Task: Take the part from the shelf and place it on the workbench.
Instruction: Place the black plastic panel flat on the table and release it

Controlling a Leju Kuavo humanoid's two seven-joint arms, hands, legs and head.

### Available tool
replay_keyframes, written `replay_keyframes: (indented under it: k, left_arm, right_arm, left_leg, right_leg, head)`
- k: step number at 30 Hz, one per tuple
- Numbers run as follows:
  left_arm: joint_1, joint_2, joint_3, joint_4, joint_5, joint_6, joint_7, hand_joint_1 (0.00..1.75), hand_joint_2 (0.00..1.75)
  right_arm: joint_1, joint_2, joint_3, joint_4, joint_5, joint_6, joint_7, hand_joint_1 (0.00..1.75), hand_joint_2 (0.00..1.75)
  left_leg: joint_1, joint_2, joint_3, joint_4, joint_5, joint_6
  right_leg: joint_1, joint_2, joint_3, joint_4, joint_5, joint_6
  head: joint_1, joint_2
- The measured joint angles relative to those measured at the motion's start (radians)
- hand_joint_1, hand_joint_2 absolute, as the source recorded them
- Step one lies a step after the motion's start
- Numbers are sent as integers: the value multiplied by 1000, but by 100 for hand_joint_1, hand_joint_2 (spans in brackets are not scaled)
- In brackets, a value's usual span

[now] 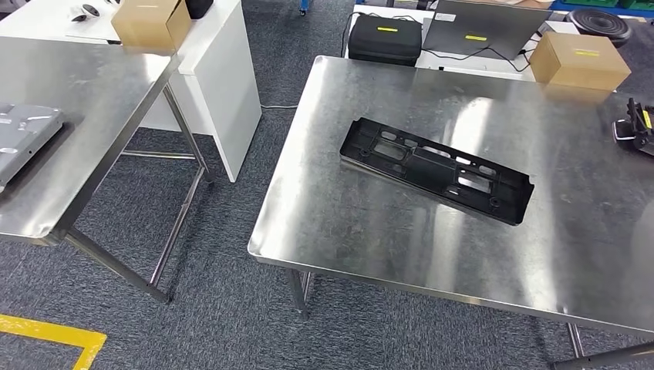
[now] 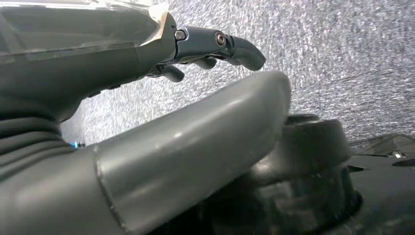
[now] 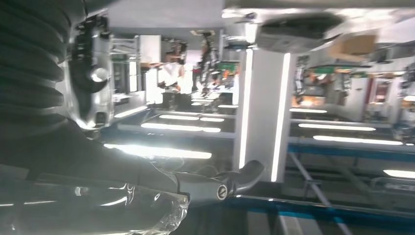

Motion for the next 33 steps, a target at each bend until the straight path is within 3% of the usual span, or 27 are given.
replay_keyframes:
  k: [5,11,15,18,23,28,33]
  left_arm:
    - [0,0,-47,0,26,6,-8,0,175]
    - [-3,0,-103,4,54,-5,-21,0,175]
    - [-2,0,-147,8,93,-1,-40,0,0]
    - [0,0,-190,9,142,-5,-42,0,0]
    - [3,1,-264,9,212,-43,-26,0,0]
    - [5,5,-333,14,306,-50,-7,0,0]
    - [8,9,-412,14,395,-50,4,0,0]
  right_arm:
    - [172,5,-262,-35,67,10,-44,0,175]
    - [260,43,-498,-54,156,36,-73,0,175]
    - [292,112,-643,-105,264,83,-53,0,175]
    - [300,216,-779,-187,361,127,-51,0,175]
    - [310,449,-970,-340,395,153,17,0,175]
    - [316,635,-1046,-430,385,142,94,0,175]
    - [319,767,-1068,-515,377,157,141,0,175]
  left_leg:
    - [-1,1,1,0,0,0]
    - [-1,3,3,0,0,0]
    - [-1,4,6,0,-2,0]
    - [0,4,10,0,-5,0]
    - [2,4,12,0,-6,-2]
    - [3,10,15,-1,-8,-4]
    - [4,15,19,-1,-13,-9]
  right_leg:
    - [0,0,0,0,-1,1]
    - [-1,1,0,0,-1,1]
    - [0,3,-4,0,-3,-1]
    - [0,3,-2,-1,-5,-2]
    - [2,3,3,0,-8,-2]
    - [3,9,9,0,-8,-3]
    - [3,14,4,0,-12,-7]
  head:
    - [0,0]
    - [0,0]
    - [0,0]
    - [0,0]
    - [0,0]
    - [0,0]
    - [0,0]
